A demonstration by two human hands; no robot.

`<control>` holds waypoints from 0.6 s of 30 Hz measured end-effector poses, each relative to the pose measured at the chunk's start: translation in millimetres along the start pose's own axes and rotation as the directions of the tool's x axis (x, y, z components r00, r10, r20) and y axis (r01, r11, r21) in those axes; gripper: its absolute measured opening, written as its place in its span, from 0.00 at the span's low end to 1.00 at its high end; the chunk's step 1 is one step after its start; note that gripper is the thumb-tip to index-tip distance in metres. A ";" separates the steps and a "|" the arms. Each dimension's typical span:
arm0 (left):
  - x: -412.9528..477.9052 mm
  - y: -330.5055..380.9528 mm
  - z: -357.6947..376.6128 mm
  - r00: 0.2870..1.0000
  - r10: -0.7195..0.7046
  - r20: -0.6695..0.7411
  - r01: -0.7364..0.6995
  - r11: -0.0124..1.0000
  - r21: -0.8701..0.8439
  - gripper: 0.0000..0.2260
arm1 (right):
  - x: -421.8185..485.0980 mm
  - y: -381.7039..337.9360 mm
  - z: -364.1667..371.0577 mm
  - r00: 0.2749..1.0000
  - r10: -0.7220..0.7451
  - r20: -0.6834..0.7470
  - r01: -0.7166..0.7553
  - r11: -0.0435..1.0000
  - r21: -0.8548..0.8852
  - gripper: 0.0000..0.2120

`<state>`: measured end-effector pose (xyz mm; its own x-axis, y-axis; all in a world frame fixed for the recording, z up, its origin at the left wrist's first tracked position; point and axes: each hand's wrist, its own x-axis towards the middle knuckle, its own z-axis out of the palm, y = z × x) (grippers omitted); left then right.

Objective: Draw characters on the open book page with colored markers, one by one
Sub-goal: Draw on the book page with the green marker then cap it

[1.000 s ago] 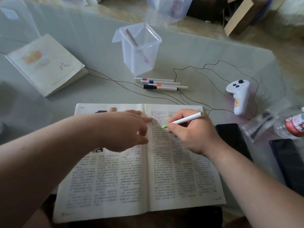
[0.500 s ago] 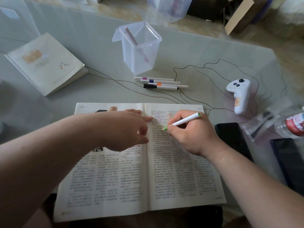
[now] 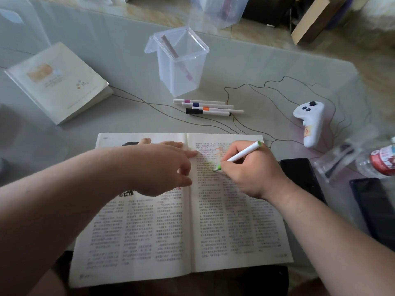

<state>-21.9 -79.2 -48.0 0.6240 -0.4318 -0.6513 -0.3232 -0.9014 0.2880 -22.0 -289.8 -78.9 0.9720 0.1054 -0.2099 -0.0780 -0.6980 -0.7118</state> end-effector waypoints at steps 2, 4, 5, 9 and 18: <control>0.5 0.0 -0.3 1.000 0.001 -0.004 -0.001 1.000 0.000 0.09 | 0.4 0.9 -0.2 1.000 -0.001 0.006 0.001 1.000 0.004 0.08; 1.3 -0.7 0.1 1.000 0.003 -0.013 -0.003 1.000 0.003 0.10 | 0.5 1.6 -0.5 1.000 -0.008 0.011 0.008 1.000 0.010 0.08; 2.2 -1.8 0.7 1.000 0.003 -0.022 -0.003 1.000 0.004 0.10 | 0.6 2.0 -1.0 1.000 -0.009 0.015 0.009 1.000 0.013 0.07; 6.1 -4.9 2.3 0.976 0.003 -0.217 -0.006 1.000 -0.013 0.13 | 3.5 1.3 -7.2 0.999 0.009 0.048 -0.019 0.977 0.213 0.07; -1.6 3.3 -15.7 0.889 -0.013 -0.457 -0.155 0.932 -0.328 0.06 | 1.3 -17.7 -29.5 0.994 -0.111 0.021 0.056 0.651 0.757 0.04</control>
<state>-12.8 -82.0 -34.9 0.8843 -0.3864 -0.2622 -0.1643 -0.7831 0.5998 -12.9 -298.2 -46.7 0.9698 0.1971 -0.1440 -0.1637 0.0877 -0.9826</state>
